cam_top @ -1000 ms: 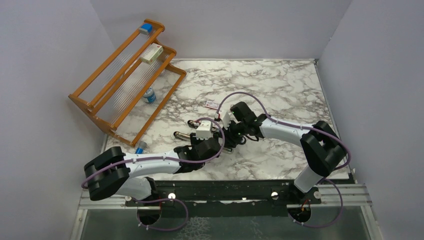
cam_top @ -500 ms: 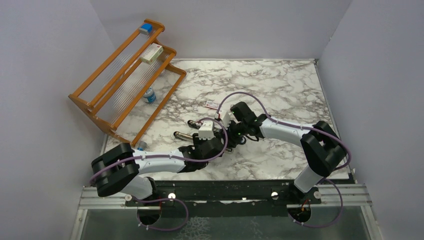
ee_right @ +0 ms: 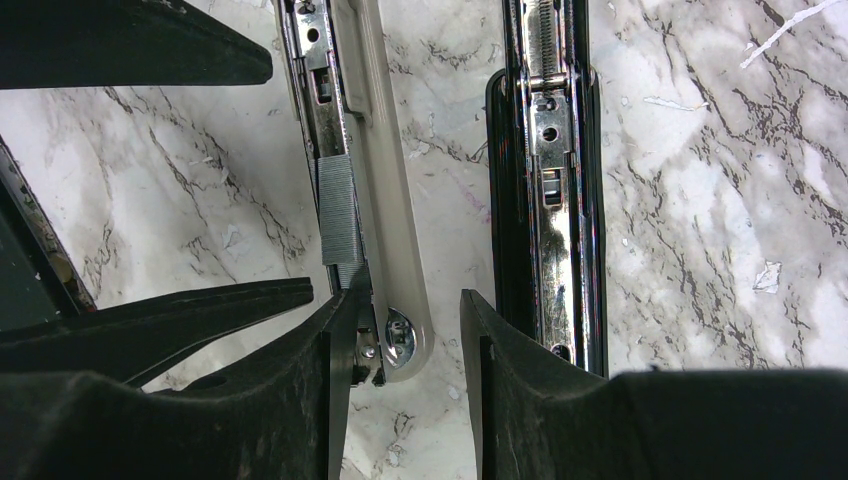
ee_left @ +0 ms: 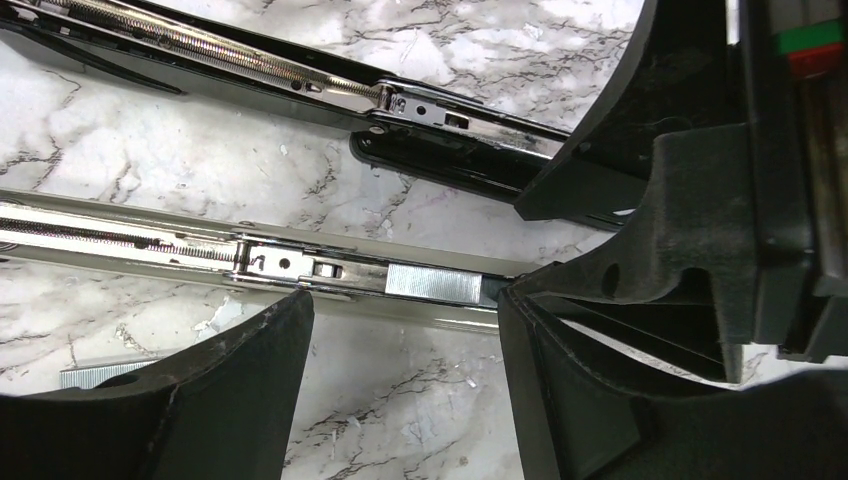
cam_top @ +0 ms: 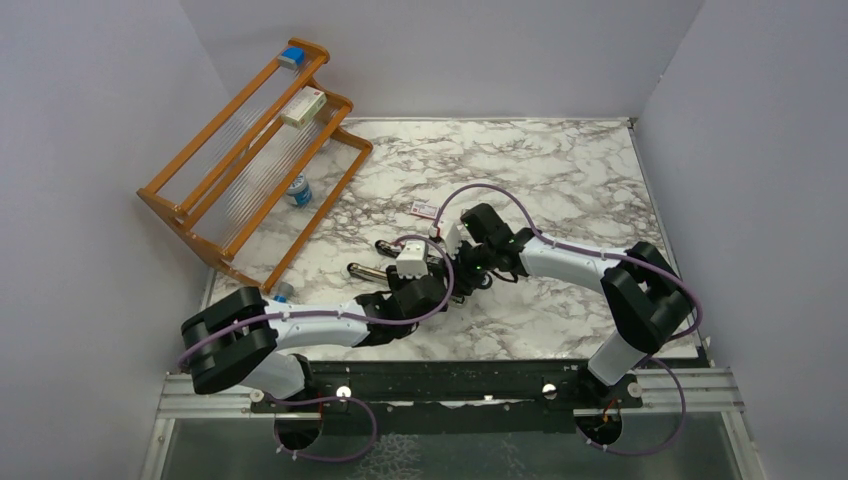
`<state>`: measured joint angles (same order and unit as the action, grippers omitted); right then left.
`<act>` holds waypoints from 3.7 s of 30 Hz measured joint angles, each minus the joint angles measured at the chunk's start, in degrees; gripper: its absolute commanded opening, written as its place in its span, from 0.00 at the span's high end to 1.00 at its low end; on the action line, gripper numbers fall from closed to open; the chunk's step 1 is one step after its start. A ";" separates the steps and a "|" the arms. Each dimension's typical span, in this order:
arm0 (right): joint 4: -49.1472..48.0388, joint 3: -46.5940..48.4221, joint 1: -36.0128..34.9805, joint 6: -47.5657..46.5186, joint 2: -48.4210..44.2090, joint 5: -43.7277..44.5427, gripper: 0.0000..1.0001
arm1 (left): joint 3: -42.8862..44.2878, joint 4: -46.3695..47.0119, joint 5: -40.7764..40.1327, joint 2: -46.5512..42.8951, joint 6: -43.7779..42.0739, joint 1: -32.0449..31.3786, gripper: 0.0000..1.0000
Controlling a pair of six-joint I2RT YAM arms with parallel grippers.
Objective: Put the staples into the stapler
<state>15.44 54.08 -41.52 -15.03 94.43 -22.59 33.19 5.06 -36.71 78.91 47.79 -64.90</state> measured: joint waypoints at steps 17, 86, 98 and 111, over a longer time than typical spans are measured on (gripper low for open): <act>-0.04 -0.07 0.00 0.00 0.00 0.00 0.55 | 0.00 0.22 0.28 2.60 -0.02 0.00 0.29; -4.31 2.01 -0.37 0.04 0.33 -4.81 0.53 | -3.76 -11.63 3.63 -21.44 -5.44 16.94 0.29; -6.51 5.92 -1.81 0.57 6.58 -5.60 0.53 | -4.39 -13.07 5.09 -23.87 -5.44 17.55 0.29; -6.51 6.19 -1.99 0.39 7.48 -5.07 0.53 | -4.52 -13.79 5.27 -24.39 -5.66 17.70 0.29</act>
<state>8.93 60.27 -43.51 -14.63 101.91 -27.66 28.67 -8.73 -31.44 54.52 42.13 -47.20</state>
